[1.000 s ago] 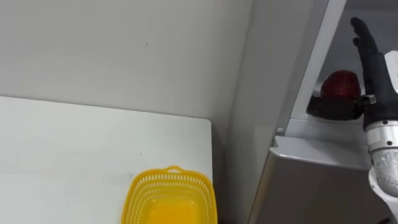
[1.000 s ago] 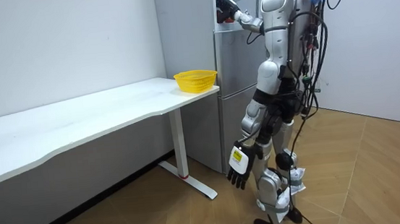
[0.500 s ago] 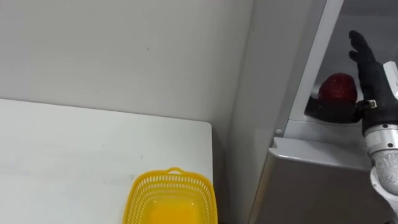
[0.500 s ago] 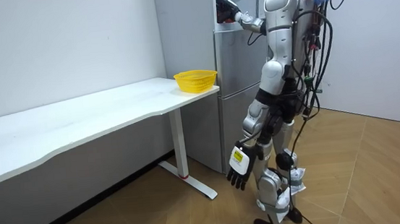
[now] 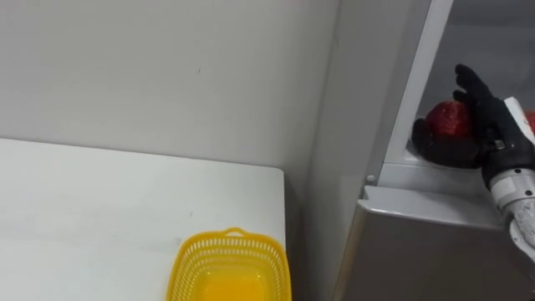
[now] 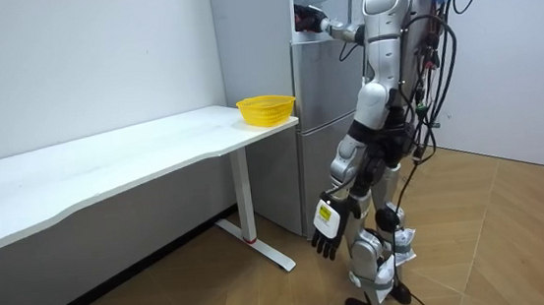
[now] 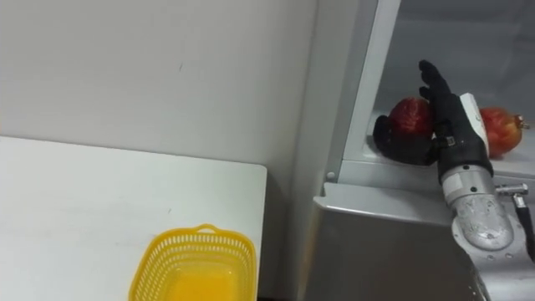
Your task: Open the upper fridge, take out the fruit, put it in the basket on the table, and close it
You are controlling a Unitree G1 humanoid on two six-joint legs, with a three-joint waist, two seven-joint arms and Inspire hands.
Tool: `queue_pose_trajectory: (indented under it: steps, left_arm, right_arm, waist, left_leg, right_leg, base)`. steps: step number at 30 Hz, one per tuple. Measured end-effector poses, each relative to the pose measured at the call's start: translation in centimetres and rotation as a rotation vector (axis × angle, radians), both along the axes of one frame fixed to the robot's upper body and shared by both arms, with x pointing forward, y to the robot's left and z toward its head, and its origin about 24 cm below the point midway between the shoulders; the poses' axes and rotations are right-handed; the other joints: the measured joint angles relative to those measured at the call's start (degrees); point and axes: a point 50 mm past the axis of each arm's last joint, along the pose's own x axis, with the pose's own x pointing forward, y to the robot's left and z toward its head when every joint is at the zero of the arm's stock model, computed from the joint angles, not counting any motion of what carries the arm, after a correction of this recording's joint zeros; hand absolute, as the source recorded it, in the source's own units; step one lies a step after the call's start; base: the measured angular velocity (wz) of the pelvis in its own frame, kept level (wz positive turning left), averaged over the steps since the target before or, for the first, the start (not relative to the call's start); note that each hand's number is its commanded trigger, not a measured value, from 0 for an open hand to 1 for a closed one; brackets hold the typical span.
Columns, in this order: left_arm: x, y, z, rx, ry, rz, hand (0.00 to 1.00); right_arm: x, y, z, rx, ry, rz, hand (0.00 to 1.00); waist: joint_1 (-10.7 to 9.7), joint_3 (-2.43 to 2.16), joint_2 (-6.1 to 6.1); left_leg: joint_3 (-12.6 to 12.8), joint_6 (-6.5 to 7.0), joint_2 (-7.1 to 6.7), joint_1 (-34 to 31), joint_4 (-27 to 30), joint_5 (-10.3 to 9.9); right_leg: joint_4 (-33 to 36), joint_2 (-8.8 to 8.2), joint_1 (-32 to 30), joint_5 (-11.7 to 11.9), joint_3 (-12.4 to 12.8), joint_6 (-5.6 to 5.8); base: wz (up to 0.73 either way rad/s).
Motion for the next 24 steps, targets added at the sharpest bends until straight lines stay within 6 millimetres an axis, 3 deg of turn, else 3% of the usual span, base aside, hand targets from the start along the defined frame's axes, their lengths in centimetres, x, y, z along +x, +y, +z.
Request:
queue_pose_trajectory:
  steps: [11,23,24]
  left_arm:
    - [-0.3,0.1,0.0,0.009,0.025,0.014,0.0]
    - [-0.8,0.4,0.1,0.026,0.054,0.048,0.0]
    - [-0.6,0.4,0.2,0.026,0.048,0.046,0.0]
  right_arm:
    - [0.6,-0.6,-0.1,0.045,0.064,0.075,0.0]
    - [1.1,-1.5,0.0,0.076,0.173,0.138,0.0]
    - [1.2,-1.6,0.0,0.077,0.182,0.146,0.13]
  waist:
    - [0.0,0.38,-0.52]
    - [0.0,0.28,-1.0]
    - [-0.1,0.28,-0.98]
  left_leg:
    - [-0.1,0.01,0.01,0.6,0.0,0.0]
    - [-0.3,-0.04,0.1,0.8,0.7,-0.1]
    - [-0.3,-0.04,0.11,0.8,0.7,-0.1]
  right_leg:
    - [-0.1,0.03,0.6,0.0,0.0,-0.02]
    - [-0.1,0.19,1.1,0.2,0.0,-0.14]
    - [-0.1,0.22,1.2,0.2,0.1,-0.18]
  base:
    - [0.0]
    - [0.0]
    - [0.0]
